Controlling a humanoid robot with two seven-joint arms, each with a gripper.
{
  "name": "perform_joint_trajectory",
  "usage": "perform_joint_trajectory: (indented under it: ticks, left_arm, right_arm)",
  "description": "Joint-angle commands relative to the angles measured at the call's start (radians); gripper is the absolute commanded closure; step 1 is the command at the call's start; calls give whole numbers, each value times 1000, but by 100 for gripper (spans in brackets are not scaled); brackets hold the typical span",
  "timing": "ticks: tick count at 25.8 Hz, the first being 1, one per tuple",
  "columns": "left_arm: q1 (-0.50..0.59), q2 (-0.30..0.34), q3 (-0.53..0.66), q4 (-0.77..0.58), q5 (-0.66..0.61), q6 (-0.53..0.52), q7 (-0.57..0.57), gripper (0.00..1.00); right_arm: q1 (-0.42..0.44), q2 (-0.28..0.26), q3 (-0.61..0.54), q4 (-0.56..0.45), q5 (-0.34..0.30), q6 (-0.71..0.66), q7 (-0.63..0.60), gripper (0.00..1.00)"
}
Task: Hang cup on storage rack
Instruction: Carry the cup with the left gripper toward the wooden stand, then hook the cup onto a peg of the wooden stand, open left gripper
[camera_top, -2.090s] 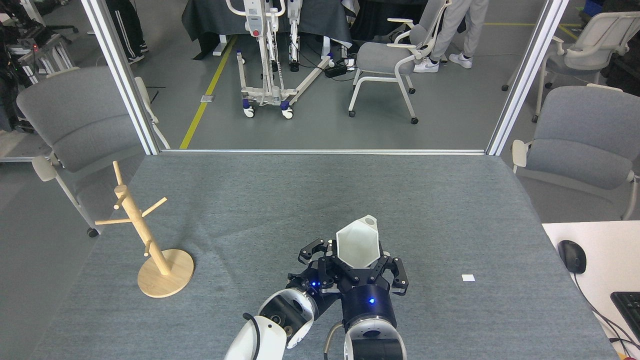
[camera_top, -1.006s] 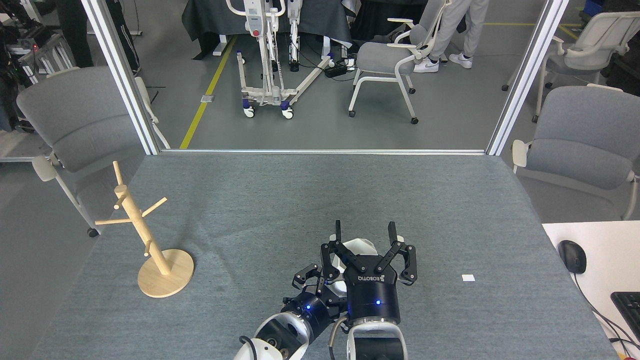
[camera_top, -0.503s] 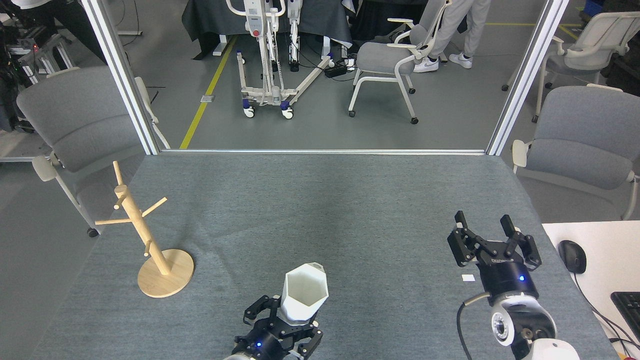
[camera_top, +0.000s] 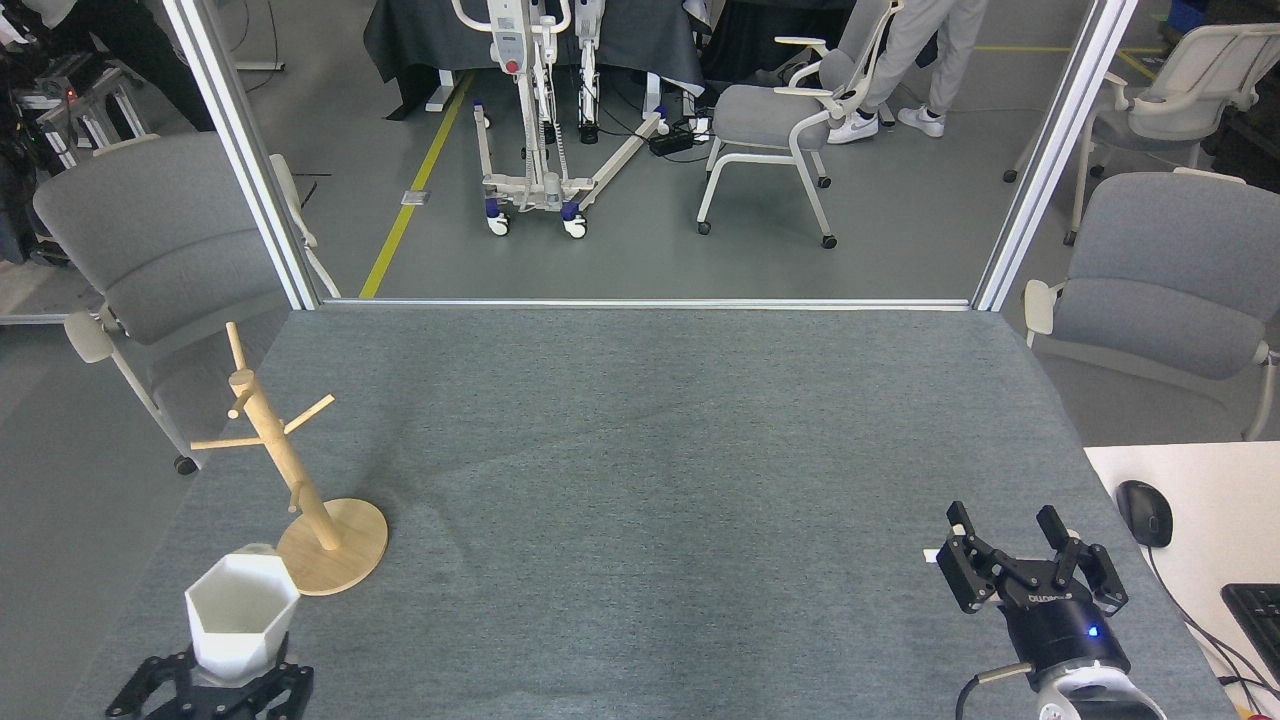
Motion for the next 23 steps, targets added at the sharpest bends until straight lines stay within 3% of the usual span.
perform_joint_trajectory:
  ticks: [1, 4, 10, 18, 23]
  left_arm:
    - [-16, 6, 134, -41, 2, -10, -14, 100]
    - [-124, 19, 156, -25, -15, -2, -34, 100]
    - [-346, 17, 156, 134, -193, 20, -79, 100]
    - [-372, 8, 152, 162, -231, 21, -80, 100]
    - [-369, 3, 131, 156, -257, 21, -80, 100]
  right_arm:
    - [19, 35, 1, -29, 23, 6, 0, 1]
    - [22, 77, -4, -29, 109, 25, 0, 1]
    - [-3, 81, 39, -28, 123, 163, 6, 0]
    - [-27, 80, 75, -29, 121, 139, 12, 0]
    - [-52, 77, 75, -28, 113, 19, 11, 0]
